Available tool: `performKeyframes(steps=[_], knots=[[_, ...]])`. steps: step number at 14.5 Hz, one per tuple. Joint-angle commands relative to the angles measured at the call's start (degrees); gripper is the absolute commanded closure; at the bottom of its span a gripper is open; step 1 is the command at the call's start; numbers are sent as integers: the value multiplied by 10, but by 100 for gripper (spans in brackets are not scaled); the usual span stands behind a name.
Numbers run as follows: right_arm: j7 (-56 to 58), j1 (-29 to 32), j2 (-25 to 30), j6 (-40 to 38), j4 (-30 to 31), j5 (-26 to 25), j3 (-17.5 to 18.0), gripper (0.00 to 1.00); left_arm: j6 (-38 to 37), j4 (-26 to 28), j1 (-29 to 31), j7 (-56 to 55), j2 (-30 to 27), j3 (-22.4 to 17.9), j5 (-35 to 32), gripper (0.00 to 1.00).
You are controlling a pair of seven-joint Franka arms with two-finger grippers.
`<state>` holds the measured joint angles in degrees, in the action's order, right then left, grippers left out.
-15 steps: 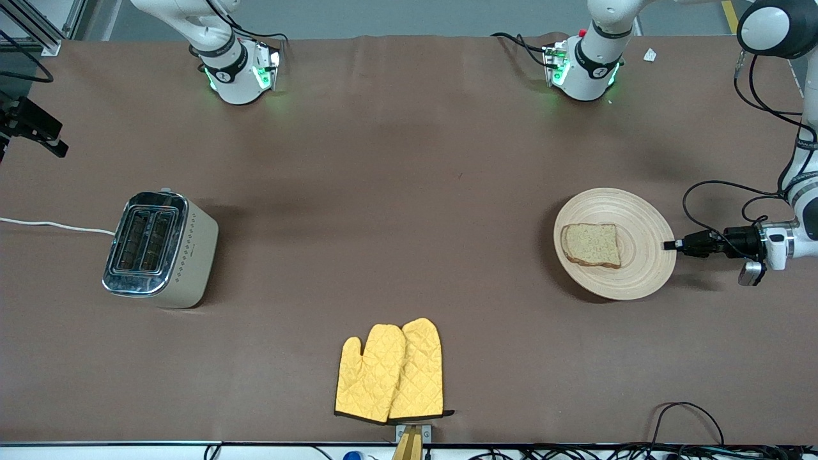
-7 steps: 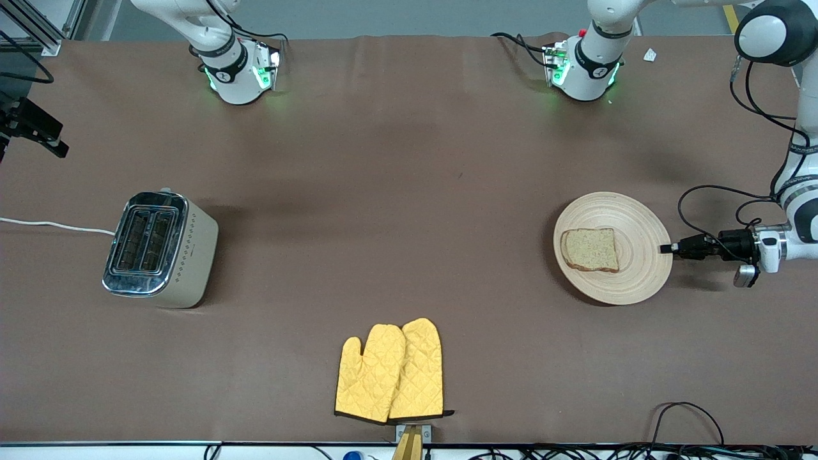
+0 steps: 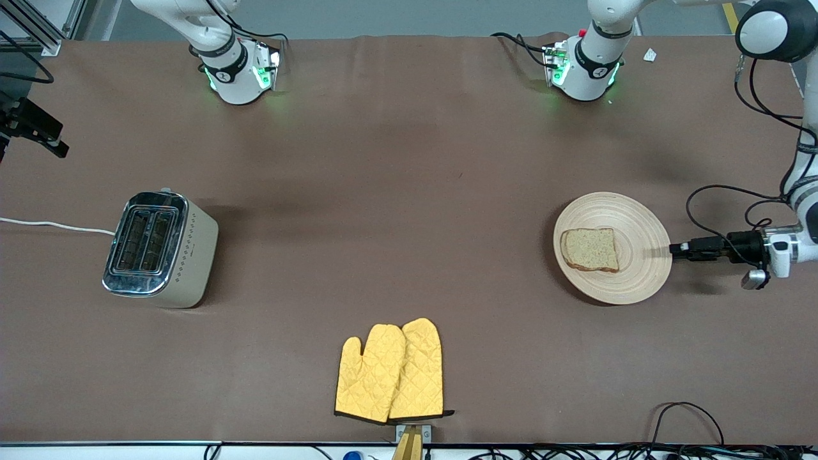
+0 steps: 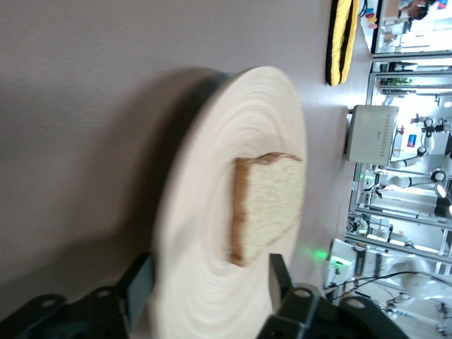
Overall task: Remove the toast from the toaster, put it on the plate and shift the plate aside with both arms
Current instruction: 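Open the left gripper and pull it back from the plate rim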
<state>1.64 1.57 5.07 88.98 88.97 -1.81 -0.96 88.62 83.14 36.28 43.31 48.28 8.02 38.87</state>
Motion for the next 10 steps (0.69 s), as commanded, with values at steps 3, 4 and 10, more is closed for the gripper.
performKeyframes(steps=[3, 4, 10], knots=[[-1, -2, -4, -6, -7, 0, 0, 0, -35, 8, -21, -255, -167, 66, -114, 0], [-1, -2, -4, -6, -7, 1, 0, 0, -35, 3, -29, -310, -182, 85, -141, 0], [-1, -2, -4, -6, -7, 1, 0, 0, -42, -20, -47, -517, -268, 225, -311, 0]])
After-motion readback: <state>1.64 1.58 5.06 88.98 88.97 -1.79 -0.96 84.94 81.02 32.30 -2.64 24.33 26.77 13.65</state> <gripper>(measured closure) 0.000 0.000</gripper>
